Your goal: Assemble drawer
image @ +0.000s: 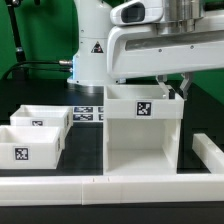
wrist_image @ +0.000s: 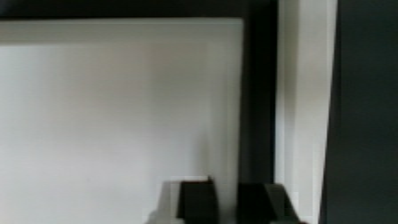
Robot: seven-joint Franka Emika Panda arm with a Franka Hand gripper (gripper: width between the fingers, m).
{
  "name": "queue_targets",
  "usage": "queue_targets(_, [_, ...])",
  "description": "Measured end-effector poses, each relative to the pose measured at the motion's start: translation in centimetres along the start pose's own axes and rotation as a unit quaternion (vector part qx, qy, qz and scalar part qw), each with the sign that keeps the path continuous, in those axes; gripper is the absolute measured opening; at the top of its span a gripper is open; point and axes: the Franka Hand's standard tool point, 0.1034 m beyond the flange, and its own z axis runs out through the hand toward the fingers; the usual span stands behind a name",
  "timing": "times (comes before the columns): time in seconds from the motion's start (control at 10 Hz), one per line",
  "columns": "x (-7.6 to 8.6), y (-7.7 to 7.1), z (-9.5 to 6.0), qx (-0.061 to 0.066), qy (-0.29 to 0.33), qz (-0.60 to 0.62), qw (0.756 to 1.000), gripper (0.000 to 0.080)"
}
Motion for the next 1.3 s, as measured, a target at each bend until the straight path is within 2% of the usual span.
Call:
queue_targets(0.5, [0.1,-0.2,-0.1,0.002,0.003,0.12,0.993,0.0041])
queue_targets(0.8, [1.7,1.2,-0.1,0.015,0.02,0.212,0.977,0.0042])
queue_targets(1.0, [3.2,0.8,-0.2,0.021,0.04,0.245,0.969,0.0042])
queue_targets(1.3, [3.2,0.6,-0.3,0.027,0.038,0.323,0.945,0.0044])
